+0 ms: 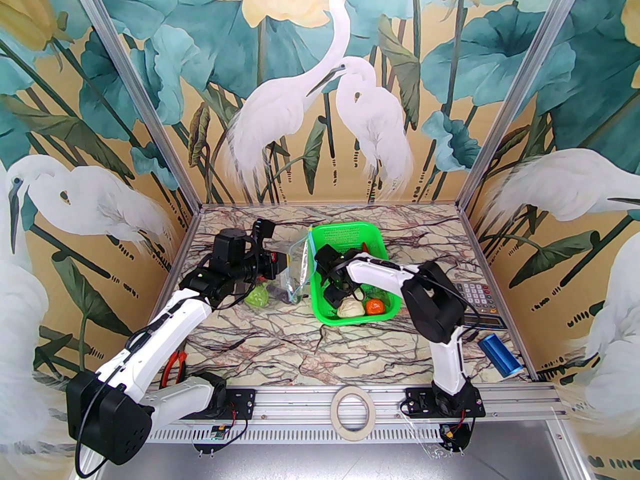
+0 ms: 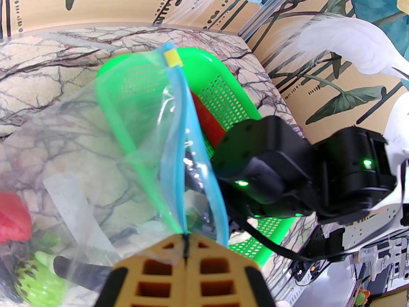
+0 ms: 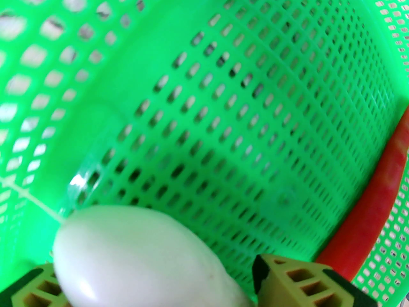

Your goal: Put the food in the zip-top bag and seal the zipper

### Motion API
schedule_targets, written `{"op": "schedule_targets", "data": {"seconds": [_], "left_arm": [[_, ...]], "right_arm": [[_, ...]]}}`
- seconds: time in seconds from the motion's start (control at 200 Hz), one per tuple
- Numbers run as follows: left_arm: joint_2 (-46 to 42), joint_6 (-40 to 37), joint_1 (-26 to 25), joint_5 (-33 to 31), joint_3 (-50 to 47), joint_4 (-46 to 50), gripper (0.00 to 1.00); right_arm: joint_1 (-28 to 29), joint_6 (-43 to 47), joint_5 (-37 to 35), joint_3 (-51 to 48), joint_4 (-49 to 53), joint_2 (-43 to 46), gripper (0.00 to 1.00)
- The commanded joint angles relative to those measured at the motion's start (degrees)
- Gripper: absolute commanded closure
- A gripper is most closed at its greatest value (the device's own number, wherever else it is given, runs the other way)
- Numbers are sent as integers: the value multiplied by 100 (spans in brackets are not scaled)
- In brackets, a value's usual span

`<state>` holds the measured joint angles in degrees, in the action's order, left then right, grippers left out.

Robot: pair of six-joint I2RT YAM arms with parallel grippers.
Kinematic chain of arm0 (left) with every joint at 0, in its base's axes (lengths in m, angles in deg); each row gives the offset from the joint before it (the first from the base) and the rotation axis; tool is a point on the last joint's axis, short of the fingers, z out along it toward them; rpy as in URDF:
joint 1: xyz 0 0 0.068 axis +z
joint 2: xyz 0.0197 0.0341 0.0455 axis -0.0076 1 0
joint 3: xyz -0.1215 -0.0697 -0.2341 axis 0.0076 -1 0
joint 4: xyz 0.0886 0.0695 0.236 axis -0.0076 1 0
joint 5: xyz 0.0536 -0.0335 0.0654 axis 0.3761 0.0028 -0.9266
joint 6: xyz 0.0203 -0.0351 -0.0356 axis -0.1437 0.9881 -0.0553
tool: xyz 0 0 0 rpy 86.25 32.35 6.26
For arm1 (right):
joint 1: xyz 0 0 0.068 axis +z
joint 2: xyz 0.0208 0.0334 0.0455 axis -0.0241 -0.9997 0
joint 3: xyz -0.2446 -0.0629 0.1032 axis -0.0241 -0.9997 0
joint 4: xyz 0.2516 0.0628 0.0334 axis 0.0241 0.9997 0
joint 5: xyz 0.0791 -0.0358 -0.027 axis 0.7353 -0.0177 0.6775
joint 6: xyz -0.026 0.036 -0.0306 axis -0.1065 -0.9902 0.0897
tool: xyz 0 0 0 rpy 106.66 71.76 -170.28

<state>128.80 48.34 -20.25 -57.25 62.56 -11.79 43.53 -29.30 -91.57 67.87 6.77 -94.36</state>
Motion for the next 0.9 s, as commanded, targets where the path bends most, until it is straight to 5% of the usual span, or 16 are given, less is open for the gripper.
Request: {"op": "schedule_targets", "data": {"seconds": [0.0, 0.335, 0.895], "left_arm": [[-120, -93, 48, -61, 149, 109, 100], [-163, -88, 82, -74, 105, 144, 100], [-24, -58, 83, -21, 138, -5, 100]], "right_arm": [[-191, -197, 3, 328, -74, -209, 31], [-470, -756, -73, 808, -145, -259, 71], [-1200, -2877, -558, -310, -2640, 2158, 72]]}}
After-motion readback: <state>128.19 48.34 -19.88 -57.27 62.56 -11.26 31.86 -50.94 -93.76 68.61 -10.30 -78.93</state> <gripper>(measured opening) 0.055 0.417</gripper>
